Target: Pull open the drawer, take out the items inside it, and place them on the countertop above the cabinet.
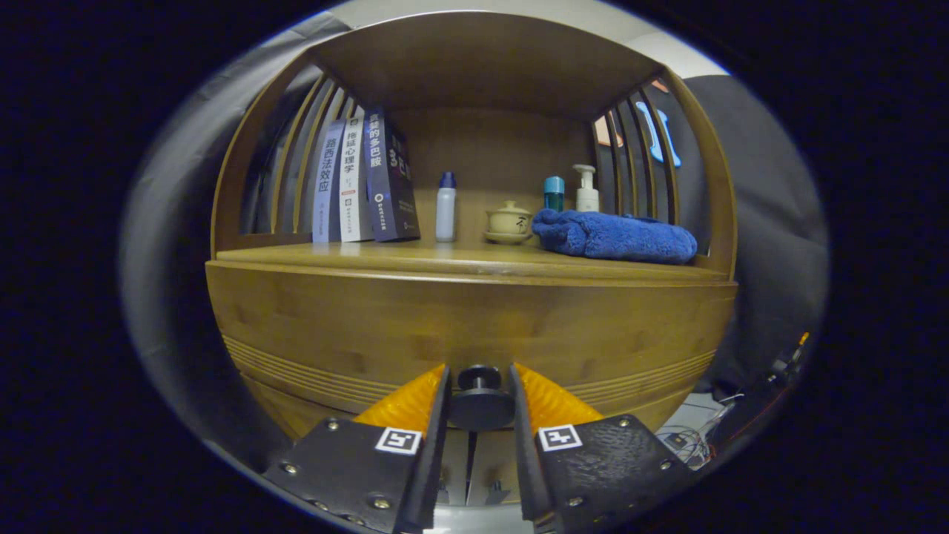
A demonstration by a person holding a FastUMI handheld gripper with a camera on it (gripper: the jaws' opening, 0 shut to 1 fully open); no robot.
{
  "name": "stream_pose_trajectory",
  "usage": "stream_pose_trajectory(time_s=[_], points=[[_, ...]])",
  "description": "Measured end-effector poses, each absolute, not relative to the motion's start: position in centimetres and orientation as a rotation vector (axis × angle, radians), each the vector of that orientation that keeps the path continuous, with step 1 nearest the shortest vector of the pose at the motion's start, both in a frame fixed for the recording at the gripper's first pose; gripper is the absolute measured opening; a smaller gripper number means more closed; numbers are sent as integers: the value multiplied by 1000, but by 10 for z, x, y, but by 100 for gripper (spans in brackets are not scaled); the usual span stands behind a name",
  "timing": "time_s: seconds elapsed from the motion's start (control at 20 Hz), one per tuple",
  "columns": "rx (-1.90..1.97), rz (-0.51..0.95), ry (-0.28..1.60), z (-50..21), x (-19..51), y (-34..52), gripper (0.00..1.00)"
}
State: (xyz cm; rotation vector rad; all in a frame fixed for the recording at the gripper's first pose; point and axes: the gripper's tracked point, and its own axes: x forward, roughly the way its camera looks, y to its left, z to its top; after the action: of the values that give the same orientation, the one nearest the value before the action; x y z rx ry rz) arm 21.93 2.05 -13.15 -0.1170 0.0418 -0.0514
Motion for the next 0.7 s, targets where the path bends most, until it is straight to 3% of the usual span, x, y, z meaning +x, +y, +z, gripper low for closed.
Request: stream_pose_trajectory(time_s=[0.3,0.35,0.7], points=[[-126,-24,110,-142,216,21,38],[-117,-13,113,-141,212,21,29],[-43,18,96,-144,130,18,28]])
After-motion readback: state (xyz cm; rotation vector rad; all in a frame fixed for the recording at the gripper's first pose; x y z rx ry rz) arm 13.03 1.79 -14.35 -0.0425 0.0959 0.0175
